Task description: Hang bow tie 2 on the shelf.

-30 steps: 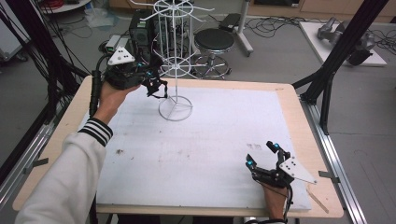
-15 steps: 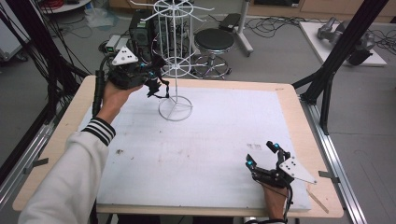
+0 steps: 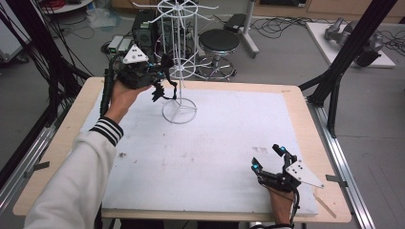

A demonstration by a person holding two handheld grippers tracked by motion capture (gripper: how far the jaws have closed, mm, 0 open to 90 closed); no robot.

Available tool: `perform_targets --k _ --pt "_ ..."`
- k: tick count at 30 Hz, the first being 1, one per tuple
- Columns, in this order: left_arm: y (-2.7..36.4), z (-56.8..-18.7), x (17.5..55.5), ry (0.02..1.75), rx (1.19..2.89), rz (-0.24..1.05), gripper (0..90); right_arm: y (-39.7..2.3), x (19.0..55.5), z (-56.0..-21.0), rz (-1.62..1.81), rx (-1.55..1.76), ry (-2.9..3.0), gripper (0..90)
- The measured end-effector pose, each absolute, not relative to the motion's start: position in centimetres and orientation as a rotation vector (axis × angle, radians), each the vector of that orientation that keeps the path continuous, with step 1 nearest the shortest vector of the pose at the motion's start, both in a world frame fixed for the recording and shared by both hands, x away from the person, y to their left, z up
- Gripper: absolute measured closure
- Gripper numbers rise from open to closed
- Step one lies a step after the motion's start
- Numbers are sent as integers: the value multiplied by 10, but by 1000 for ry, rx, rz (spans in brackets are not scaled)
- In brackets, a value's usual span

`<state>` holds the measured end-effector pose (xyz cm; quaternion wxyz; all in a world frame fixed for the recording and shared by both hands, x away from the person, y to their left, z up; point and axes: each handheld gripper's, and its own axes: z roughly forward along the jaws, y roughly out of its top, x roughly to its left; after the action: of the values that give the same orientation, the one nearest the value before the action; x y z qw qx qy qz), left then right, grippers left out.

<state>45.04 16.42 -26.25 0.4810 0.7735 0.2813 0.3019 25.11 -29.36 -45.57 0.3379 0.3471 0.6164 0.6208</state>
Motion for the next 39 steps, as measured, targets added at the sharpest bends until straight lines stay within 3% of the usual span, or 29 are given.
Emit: perform_targets --k 15,29,39 --pt "160 -264 453 730 1921 736 725 -293 251 -456 1616 905 1607 93" --pt "160 -258 450 786 1943 759 504 -293 251 -456 1615 904 1607 93" --pt "161 -251 454 897 1981 641 360 -294 251 -456 1615 900 1607 93"
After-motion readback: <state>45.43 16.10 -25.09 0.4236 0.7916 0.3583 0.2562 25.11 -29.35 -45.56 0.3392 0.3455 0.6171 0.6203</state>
